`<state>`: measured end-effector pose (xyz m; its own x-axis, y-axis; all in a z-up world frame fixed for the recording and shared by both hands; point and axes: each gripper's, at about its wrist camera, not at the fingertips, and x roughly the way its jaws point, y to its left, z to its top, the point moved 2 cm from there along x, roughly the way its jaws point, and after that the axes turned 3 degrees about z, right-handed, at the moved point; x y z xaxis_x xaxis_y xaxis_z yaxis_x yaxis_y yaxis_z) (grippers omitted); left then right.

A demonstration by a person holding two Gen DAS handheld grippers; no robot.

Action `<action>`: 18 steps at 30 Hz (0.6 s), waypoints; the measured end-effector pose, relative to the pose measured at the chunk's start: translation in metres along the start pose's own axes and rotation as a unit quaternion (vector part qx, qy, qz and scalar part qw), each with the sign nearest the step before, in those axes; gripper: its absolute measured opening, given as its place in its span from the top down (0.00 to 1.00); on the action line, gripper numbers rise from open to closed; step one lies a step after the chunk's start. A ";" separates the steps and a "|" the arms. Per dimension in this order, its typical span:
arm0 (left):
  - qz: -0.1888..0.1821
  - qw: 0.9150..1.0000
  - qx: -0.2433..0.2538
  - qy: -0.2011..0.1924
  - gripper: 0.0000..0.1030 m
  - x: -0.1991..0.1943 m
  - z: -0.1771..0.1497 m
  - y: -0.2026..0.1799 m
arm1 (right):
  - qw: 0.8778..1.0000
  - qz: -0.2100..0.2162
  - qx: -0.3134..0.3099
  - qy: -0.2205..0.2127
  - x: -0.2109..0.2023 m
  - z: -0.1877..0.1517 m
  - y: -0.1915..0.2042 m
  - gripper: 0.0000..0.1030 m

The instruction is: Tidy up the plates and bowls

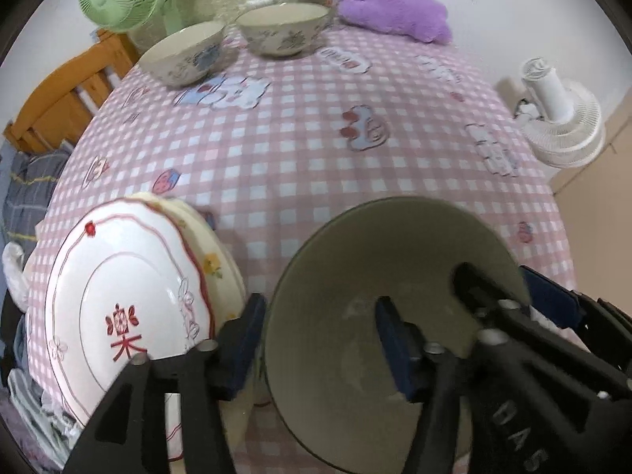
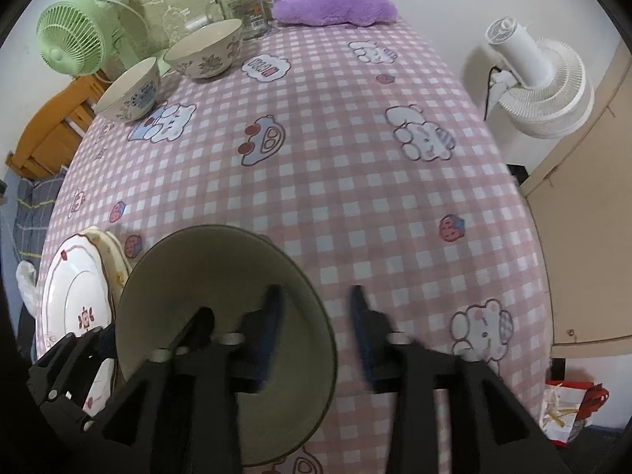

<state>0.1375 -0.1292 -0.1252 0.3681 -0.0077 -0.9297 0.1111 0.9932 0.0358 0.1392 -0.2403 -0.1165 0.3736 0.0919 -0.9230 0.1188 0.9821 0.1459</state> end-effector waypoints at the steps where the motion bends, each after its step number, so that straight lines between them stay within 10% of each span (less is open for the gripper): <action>1: 0.001 1.000 0.007 -0.010 0.26 -0.005 0.002 -0.001 | 1.000 0.001 0.002 -0.005 -0.002 0.000 -0.001 0.39; 18: -0.012 0.996 0.015 -0.085 0.16 -0.056 0.032 0.057 | 0.996 0.012 -0.020 -0.091 -0.056 0.021 0.059 0.19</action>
<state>0.1525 -0.0761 -0.0598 0.5154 -0.0529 -0.8553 0.1483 0.9885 0.0282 0.1440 -0.1912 -0.0486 0.5365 0.0881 -0.8393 0.0726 0.9860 0.1499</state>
